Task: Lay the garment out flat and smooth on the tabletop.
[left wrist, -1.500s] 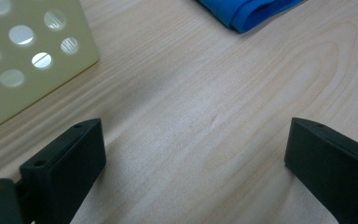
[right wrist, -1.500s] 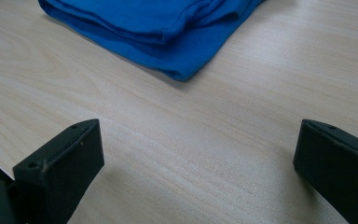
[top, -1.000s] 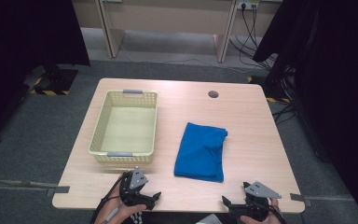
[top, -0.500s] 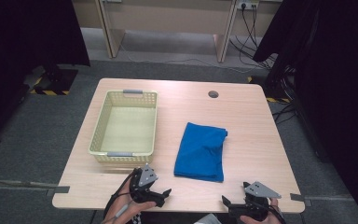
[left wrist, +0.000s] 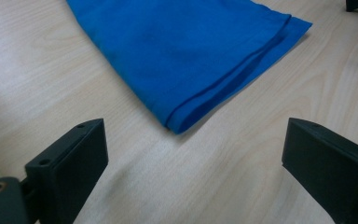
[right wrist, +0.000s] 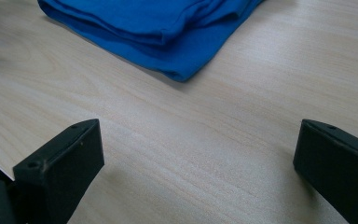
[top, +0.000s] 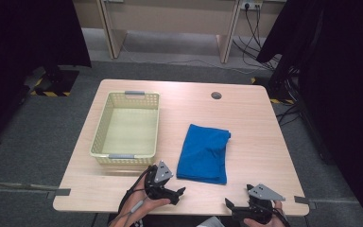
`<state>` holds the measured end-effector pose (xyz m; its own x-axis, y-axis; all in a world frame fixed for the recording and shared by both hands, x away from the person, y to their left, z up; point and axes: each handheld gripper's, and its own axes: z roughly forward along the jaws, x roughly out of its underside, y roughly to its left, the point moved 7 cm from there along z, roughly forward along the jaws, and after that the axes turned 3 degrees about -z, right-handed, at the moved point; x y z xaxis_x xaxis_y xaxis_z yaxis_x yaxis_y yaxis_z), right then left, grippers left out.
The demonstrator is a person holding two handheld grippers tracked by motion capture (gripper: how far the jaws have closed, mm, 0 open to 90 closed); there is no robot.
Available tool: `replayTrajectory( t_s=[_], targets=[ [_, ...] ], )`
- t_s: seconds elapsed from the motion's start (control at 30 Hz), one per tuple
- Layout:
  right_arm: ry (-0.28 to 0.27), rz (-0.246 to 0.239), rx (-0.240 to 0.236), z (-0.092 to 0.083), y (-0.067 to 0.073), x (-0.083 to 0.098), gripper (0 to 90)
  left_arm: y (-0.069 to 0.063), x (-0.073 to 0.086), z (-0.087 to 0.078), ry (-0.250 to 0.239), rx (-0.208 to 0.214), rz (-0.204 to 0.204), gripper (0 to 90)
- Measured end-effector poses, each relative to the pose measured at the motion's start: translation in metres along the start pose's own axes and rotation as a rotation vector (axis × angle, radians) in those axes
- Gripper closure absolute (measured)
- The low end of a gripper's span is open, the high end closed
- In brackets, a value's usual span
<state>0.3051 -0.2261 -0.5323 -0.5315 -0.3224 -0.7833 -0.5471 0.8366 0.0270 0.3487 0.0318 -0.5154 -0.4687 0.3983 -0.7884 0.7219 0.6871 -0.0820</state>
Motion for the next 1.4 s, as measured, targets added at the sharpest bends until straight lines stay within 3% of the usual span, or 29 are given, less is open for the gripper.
replayTrajectory(
  t_s=[0.27,0.5,0.9,1.23,1.4],
  targets=[
    [0.0,0.001,0.0,0.0,0.0,0.0,1.8,0.002,-0.011,0.009,-0.005,0.0,0.002,6.3],
    [0.001,0.002,0.0,0.0,0.0,0.0,1.8,0.002,-0.03,0.012,-0.027,0.014,0.006,6.5],
    [0.009,0.003,-0.003,0.0,-0.002,-0.001,2.8,0.005,-0.056,0.038,-0.04,0.007,0.001,7.3],
    [0.005,0.011,0.001,-0.002,-0.004,-0.003,3.2,0.013,-0.069,0.067,0.002,-0.032,0.018,8.8],
    [-0.001,0.017,0.006,-0.004,-0.007,-0.004,3.2,0.008,-0.067,0.083,0.047,-0.027,0.034,17.0]
  ],
)
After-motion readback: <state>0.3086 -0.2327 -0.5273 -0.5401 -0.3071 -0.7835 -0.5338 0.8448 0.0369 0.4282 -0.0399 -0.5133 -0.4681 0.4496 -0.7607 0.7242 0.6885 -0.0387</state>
